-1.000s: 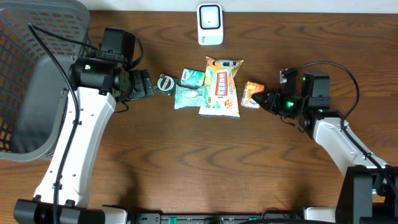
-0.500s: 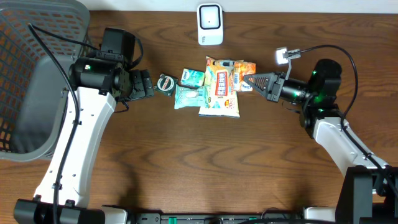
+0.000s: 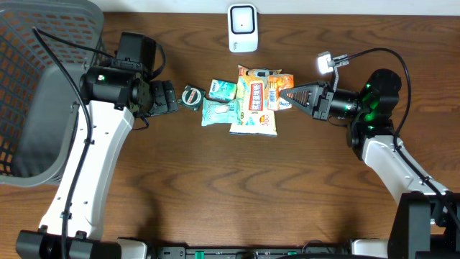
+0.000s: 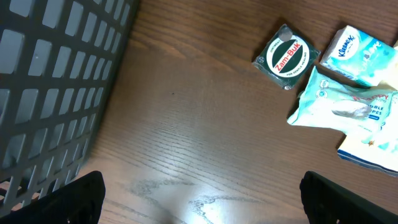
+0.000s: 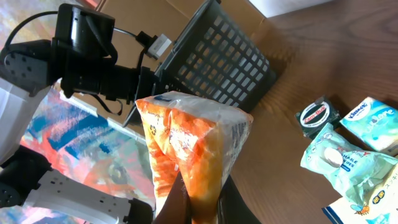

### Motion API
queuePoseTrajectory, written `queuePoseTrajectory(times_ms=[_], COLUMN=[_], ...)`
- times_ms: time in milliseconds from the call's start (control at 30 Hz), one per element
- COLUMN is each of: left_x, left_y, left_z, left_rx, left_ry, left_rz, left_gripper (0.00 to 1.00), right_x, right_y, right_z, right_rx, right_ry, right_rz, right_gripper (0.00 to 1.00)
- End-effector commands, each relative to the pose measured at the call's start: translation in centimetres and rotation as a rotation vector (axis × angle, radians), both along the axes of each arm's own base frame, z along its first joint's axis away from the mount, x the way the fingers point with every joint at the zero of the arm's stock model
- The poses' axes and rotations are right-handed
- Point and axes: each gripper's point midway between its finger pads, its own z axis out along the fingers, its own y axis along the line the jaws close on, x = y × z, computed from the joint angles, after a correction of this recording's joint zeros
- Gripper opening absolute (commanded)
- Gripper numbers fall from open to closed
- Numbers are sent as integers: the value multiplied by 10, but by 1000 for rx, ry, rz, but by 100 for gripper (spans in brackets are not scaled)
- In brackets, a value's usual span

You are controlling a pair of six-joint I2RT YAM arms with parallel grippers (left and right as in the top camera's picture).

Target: Scan the item barcode

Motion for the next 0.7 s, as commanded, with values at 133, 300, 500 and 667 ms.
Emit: queuePoseTrajectory(times_ms=[133,300,500,667], left_x=[-1,0,-1,-1], left_y=[4,4,4,4], left_z=[0,0,0,0], left_rx=[14,14,14,14], left_ry=[-1,-2,-1,-1], left_rz=[12,12,12,12], left_gripper=[99,98,99,99], right_x=[-3,-3,-2,-1], right_y=[-1,-1,-1,-1], right_z=[8,8,8,8], right_rx=[4,4,4,4], right_ry=[-12,-11,-11,-11], right_rz=[17,18,7,2], right_gripper=[1,1,1,1])
